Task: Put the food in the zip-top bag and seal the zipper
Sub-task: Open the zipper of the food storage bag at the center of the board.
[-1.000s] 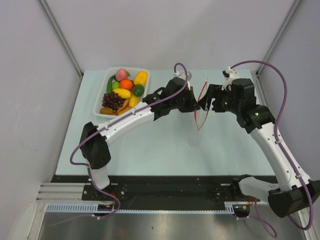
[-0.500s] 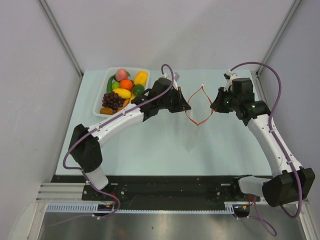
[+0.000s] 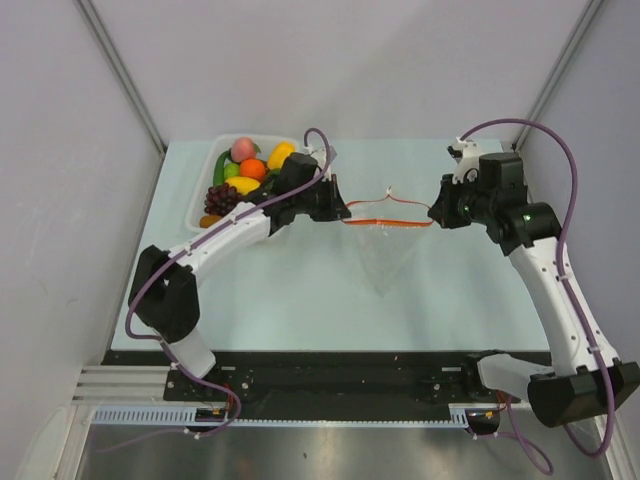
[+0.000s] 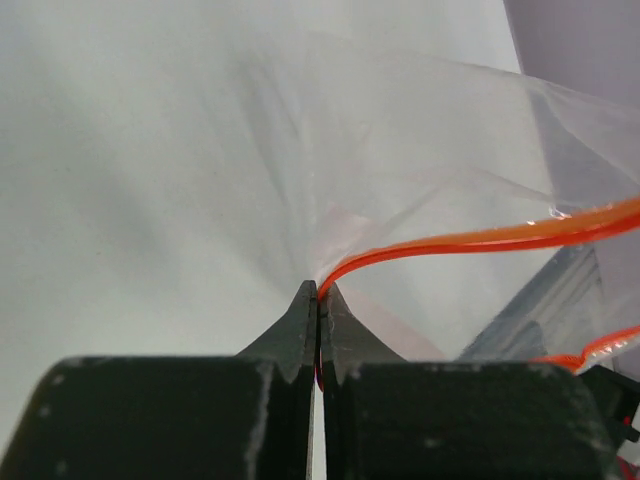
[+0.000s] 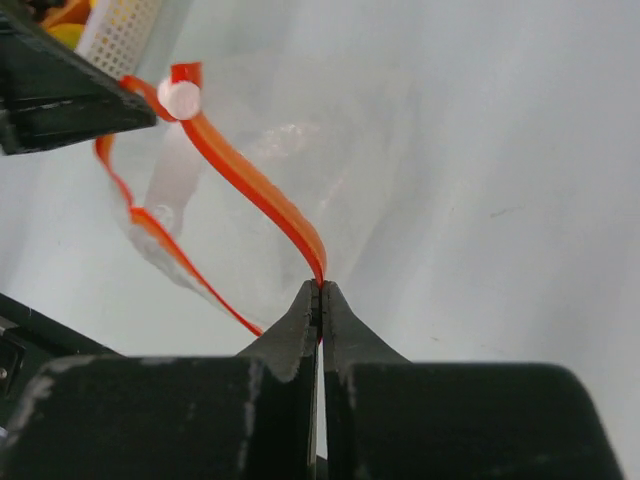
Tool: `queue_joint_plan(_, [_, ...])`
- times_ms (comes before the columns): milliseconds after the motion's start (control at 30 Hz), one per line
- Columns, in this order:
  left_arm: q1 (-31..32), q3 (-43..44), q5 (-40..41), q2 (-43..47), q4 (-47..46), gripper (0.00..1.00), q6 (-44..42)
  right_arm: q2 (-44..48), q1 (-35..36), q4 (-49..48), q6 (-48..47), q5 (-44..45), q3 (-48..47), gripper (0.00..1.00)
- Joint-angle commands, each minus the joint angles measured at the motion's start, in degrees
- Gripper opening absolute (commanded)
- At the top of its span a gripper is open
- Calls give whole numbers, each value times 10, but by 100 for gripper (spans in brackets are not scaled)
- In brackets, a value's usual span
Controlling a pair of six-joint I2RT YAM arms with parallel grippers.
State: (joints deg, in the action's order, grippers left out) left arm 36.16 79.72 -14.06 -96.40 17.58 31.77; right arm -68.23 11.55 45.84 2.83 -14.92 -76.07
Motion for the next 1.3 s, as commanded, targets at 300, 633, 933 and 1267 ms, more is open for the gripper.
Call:
queue_joint_plan(300, [-66, -113, -56, -5, -64, 0, -46, -73, 79, -6, -61, 37, -37, 0])
queue_joint_plan(633, [-78, -141, -23, -6, -73, 16, -117, -149, 94, -137, -68, -35, 28, 0])
queue_joint_plan(933, [-133, -82, -29, 109, -29, 100, -186, -187, 91, -182, -17, -75, 28, 0])
queue_joint_plan(1267, [-311, 140, 8, -61, 5, 100, -221, -200, 89, -207, 2, -85, 28, 0])
